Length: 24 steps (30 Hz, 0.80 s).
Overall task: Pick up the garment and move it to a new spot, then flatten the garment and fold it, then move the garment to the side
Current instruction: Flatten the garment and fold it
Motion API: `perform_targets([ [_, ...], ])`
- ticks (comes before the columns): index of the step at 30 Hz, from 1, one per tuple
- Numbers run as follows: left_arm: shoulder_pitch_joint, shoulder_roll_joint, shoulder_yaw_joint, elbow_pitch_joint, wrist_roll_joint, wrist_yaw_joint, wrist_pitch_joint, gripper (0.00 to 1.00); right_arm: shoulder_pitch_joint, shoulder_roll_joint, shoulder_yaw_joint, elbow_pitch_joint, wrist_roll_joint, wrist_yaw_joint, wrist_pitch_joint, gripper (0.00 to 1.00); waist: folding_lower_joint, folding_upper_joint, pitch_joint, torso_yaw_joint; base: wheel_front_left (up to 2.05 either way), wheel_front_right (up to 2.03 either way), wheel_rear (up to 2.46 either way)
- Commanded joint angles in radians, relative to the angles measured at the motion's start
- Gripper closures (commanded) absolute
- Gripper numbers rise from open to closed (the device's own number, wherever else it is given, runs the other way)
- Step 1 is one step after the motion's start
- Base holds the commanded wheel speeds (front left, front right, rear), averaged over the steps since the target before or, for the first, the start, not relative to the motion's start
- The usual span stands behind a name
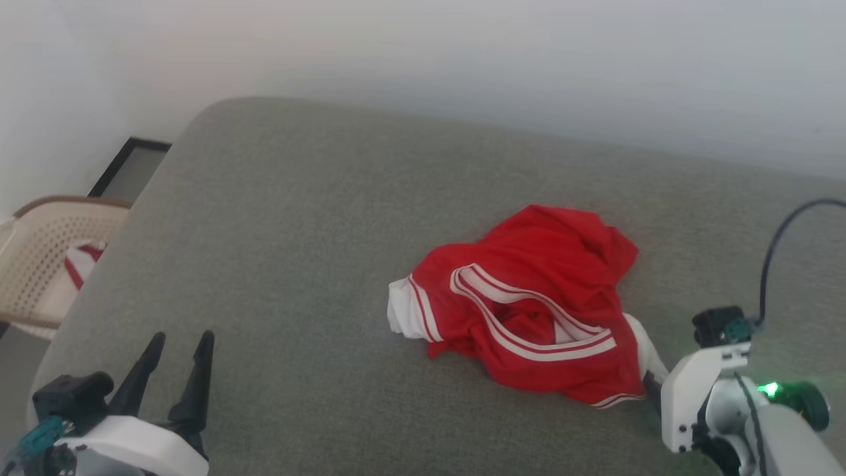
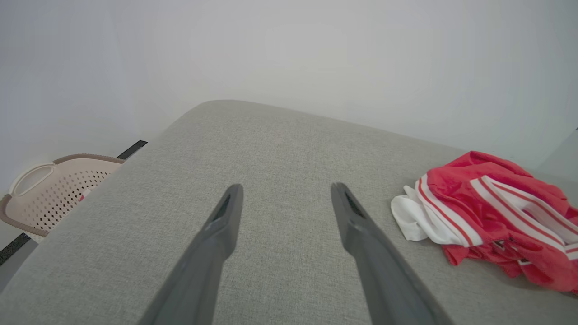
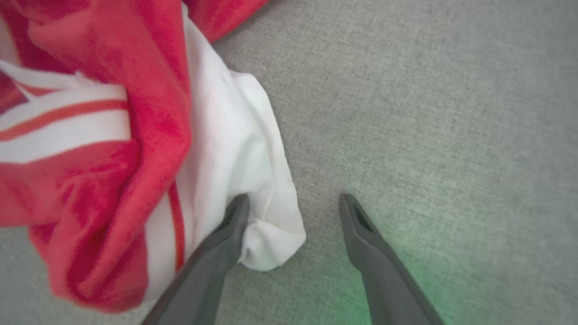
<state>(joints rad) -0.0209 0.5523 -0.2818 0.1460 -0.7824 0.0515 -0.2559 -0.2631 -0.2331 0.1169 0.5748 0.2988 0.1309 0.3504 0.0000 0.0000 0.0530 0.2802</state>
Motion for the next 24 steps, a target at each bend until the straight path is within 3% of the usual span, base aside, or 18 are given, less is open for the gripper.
perform_targets([
  [1,-0.014,-0.005,0.000,0.004,0.012,-0.006,-0.005,0.00,0.003,0.003,0.015,0.021,0.005,0.000,0.024,0.00,0.0000,0.0000,0.017,0.014,0.00,0.00,0.00],
  [4,-0.034,-0.014,-0.005,0.017,0.021,-0.014,-0.006,0.00,-0.008,-0.010,0.039,0.056,0.022,0.000,0.080,0.00,0.0000,0.0000,0.029,0.023,0.00,0.00,0.00],
  [5,-0.039,-0.016,-0.006,0.022,0.021,-0.017,-0.006,0.00,-0.011,-0.013,0.050,0.062,0.027,0.000,0.090,0.59,0.0000,0.0000,0.031,0.024,0.00,0.00,0.00],
  [6,-0.043,-0.018,-0.006,0.027,0.020,-0.020,-0.006,0.00,-0.014,-0.015,0.064,0.065,0.035,0.000,0.100,1.00,0.0000,0.0000,0.032,0.025,0.00,0.00,0.00],
  [16,-0.041,-0.018,0.014,0.043,0.025,-0.025,-0.009,0.00,-0.058,-0.094,0.105,-0.010,0.102,-0.001,0.115,1.00,0.0000,0.0000,0.014,-0.013,0.00,0.00,0.00],
  [24,-0.019,-0.007,0.035,0.024,0.027,-0.023,-0.009,0.00,-0.049,-0.183,0.044,-0.131,0.106,-0.001,0.144,1.00,0.0000,0.0000,-0.016,-0.084,0.00,0.00,0.00],
])
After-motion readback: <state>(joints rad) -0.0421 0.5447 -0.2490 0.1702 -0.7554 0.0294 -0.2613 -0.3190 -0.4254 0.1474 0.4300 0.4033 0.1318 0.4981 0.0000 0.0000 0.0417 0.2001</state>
